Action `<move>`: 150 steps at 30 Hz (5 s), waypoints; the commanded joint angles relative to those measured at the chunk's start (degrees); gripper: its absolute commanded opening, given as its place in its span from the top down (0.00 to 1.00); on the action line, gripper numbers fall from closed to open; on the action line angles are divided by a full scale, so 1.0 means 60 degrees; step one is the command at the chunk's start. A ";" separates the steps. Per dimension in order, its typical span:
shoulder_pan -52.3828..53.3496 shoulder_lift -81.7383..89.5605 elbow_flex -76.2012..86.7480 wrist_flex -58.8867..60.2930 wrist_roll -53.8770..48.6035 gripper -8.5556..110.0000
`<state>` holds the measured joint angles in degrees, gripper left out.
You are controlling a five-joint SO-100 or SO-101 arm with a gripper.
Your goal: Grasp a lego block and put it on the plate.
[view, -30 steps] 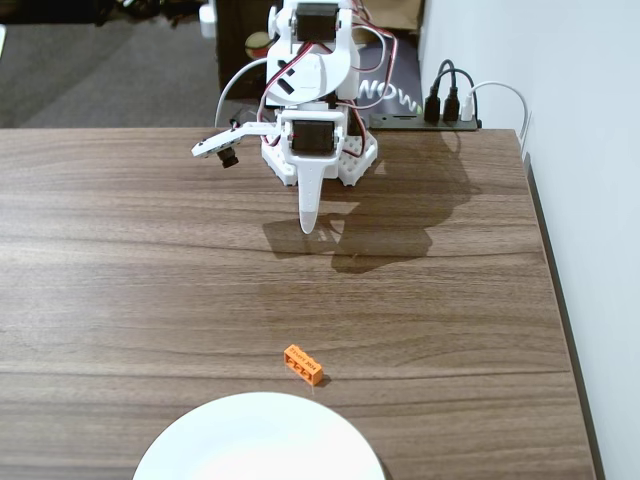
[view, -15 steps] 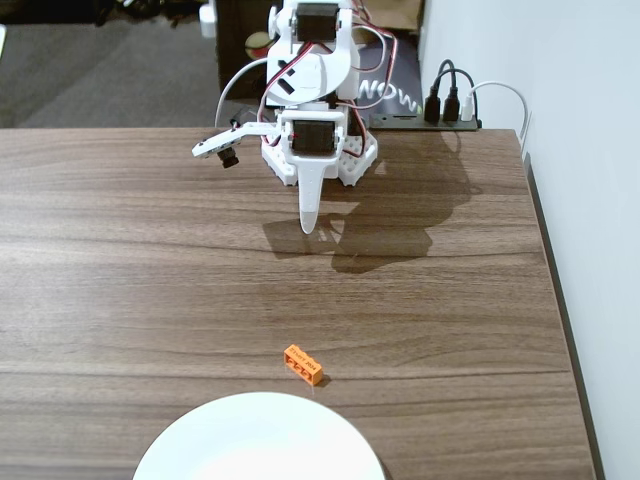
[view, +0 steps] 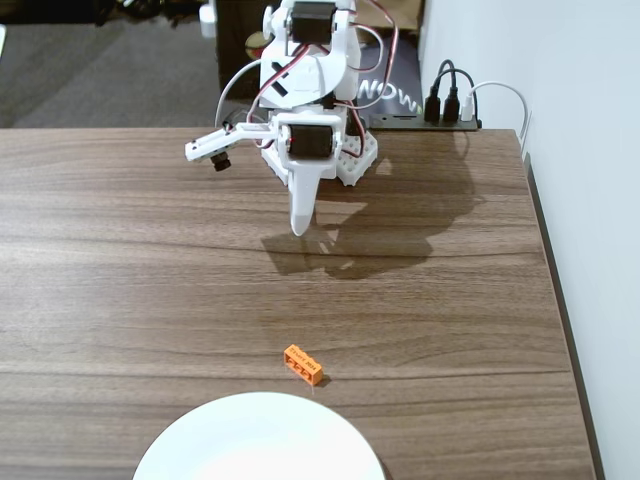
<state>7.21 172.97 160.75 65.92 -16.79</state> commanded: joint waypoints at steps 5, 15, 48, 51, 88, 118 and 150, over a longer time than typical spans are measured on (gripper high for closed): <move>0.0176 -0.1934 -0.1523 -0.0322 -0.2432 0.92; 0.0586 -0.3647 -0.2900 -0.0557 -0.5361 0.92; 0.0996 -0.8994 -0.8423 0.1714 -1.3052 0.71; 0.1216 -0.9258 -0.8950 0.2241 -1.3740 0.62; 0.1230 -1.4326 -1.2480 0.1846 -1.9014 0.40; 0.0132 -1.5542 -1.1338 -0.0425 -1.8809 0.41; -0.0381 -1.6553 -1.1133 -0.1509 -1.8252 0.47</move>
<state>5.45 73.65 94.57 56.95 -126.74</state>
